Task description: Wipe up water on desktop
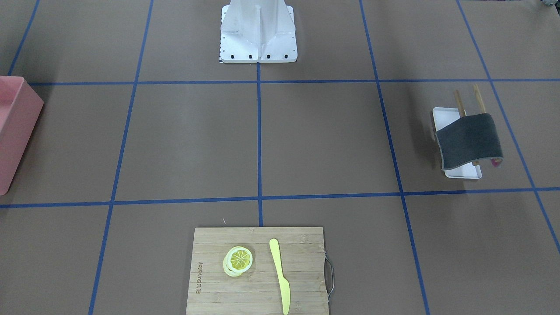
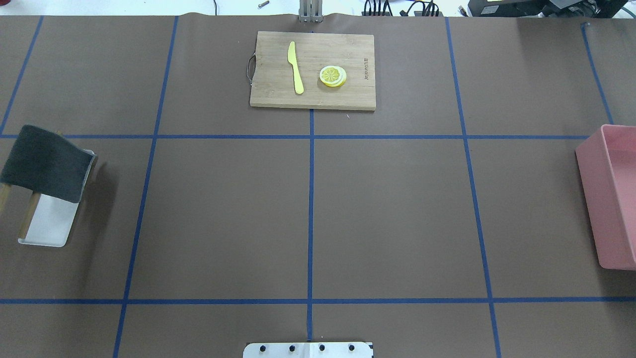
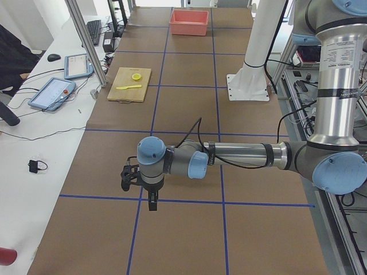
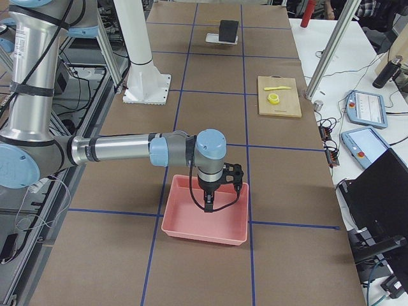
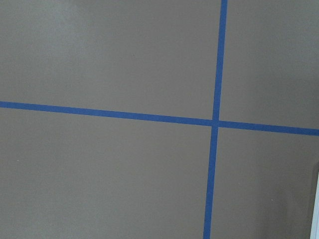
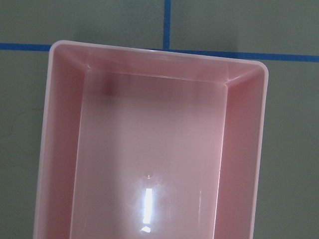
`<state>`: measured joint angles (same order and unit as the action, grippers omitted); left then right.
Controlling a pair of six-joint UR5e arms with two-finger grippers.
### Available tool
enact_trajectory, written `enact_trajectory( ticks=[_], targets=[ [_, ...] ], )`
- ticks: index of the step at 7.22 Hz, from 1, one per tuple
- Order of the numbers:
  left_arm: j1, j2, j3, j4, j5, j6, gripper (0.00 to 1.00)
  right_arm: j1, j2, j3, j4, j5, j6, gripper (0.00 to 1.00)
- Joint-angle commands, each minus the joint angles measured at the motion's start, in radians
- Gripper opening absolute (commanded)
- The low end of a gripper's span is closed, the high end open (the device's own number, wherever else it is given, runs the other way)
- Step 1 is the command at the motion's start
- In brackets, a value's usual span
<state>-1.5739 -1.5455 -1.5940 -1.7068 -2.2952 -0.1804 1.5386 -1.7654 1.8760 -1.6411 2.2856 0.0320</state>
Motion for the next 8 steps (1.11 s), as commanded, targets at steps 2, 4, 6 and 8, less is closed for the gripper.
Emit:
enact_trajectory(
  ticks=[2,4,6,8],
  targets=[
    [0.005,-0.013,-0.023,-0.008,-0.03,-0.005,0.98,0.0,0.006,0.003,0.006,0.003,0.0,1.0],
    [0.023,-0.05,-0.024,-0.01,-0.032,-0.007,0.98,0.002,0.007,0.011,0.0,0.029,-0.001,1.0],
    [0.029,-0.085,-0.04,-0.014,-0.059,-0.001,0.98,0.0,0.039,0.012,-0.003,0.038,-0.003,1.0],
    [0.129,-0.113,-0.041,-0.025,-0.173,-0.086,0.98,-0.001,0.049,-0.026,0.004,0.049,0.005,1.0]
  ],
)
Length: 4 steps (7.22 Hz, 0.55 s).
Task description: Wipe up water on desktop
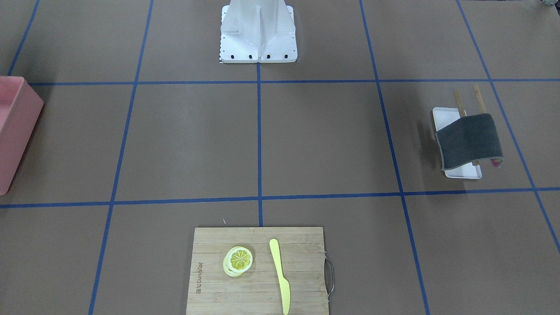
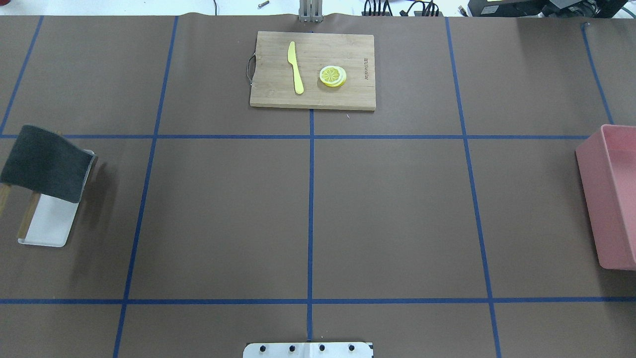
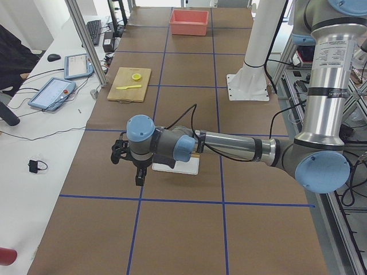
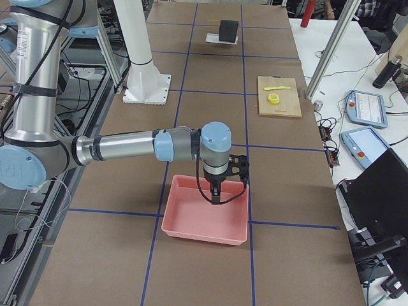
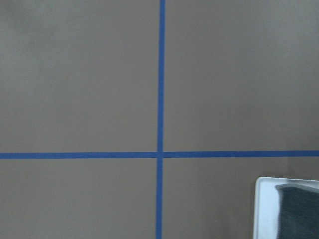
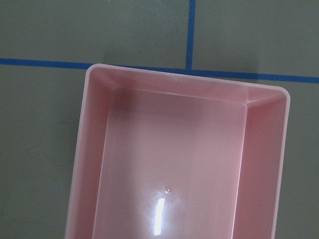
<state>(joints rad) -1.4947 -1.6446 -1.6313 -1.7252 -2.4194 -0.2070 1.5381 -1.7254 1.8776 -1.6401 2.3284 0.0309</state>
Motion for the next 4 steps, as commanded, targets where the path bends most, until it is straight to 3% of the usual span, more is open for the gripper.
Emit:
enact_trajectory(
  ticks=[1,4],
  targets=[
    [0.077,-0.015,0.004,-0.064,-0.049,-0.175,0.98,-0.001,0.003,-0.029,0.006,0.011,-0.003,1.0],
    [0.143,-0.001,0.096,-0.34,-0.052,-0.396,0.98,-0.001,0.03,-0.017,0.006,0.038,0.004,1.0]
  ],
)
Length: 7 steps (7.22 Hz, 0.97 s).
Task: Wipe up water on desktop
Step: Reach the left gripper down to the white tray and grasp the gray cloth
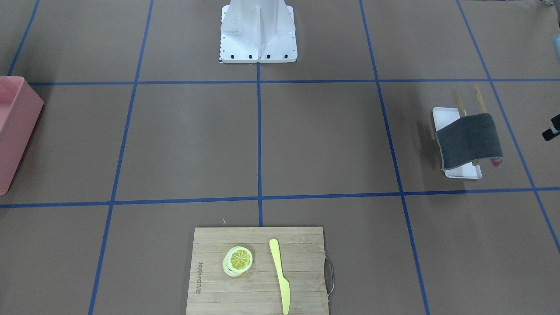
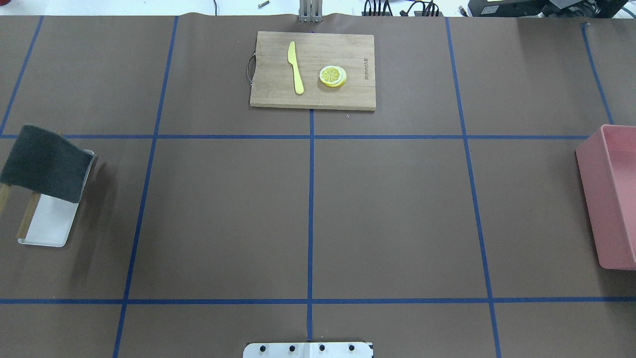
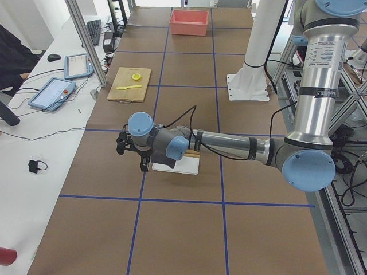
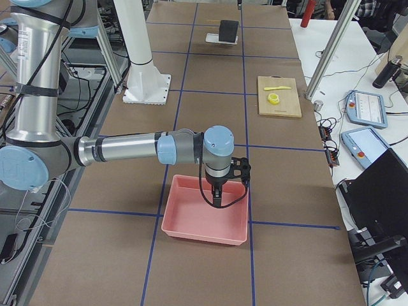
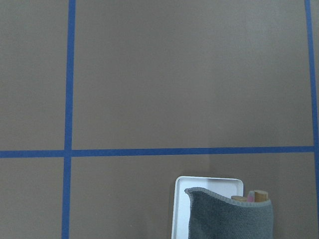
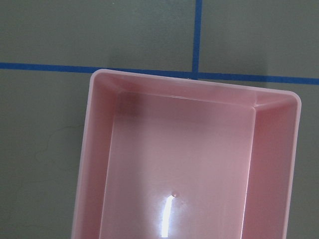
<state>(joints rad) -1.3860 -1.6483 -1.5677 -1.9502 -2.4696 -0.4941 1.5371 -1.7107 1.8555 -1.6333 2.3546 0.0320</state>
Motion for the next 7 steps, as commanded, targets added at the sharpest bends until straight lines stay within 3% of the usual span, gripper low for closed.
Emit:
enact_trajectory(
  ticks=[1,2,4,6,7],
  targets=[
    [0.071,0.002,0.035,-0.212,-0.002,-0.261,0.98,-0.002,0.019,0.004,-0.002,0.023,0.005,1.0],
    [0.099,0.024,0.035,-0.308,-0.002,-0.356,0.98,-0.002,0.019,0.004,-0.003,0.037,0.005,1.0],
    [0.143,0.039,0.043,-0.358,-0.002,-0.371,0.92,-0.005,0.02,0.004,-0.002,0.034,0.003,1.0],
    [0.145,0.041,0.044,-0.357,-0.021,-0.371,0.54,-0.006,0.022,0.004,-0.003,0.035,0.005,1.0],
    [0.144,0.042,0.046,-0.355,-0.055,-0.37,0.47,-0.008,0.023,0.004,-0.005,0.035,0.005,1.0]
  ],
)
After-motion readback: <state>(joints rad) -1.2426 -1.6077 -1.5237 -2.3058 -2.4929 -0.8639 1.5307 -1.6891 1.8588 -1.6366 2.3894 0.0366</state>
